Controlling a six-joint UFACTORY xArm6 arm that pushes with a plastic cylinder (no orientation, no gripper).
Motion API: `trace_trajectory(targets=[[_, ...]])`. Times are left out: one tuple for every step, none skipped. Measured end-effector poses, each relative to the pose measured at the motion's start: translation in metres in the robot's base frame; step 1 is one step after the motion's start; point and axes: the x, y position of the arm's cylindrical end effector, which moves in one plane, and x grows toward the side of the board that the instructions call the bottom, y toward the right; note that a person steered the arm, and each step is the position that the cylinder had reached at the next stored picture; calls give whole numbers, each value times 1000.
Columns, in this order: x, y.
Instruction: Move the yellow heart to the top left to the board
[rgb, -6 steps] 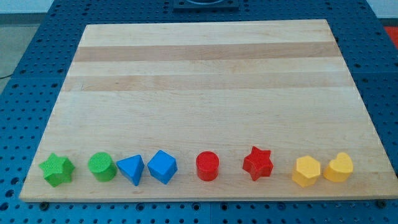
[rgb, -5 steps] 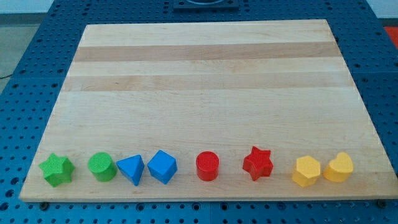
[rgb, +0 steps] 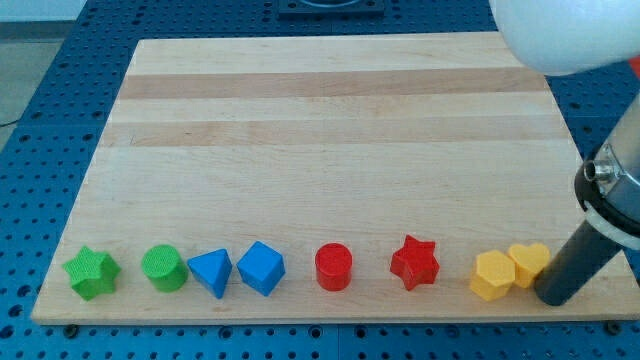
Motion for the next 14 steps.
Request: trace_trajectory(targets=[[-25,-9],[-48,-33],[-66,-74],[-109,-85],[-145,-97],[-157,-143],[-197,-152],[-232,-174],[-237,-227],[-229,-224],[-210,-219],[-208,-245],[-207,-291],[-207,-323]])
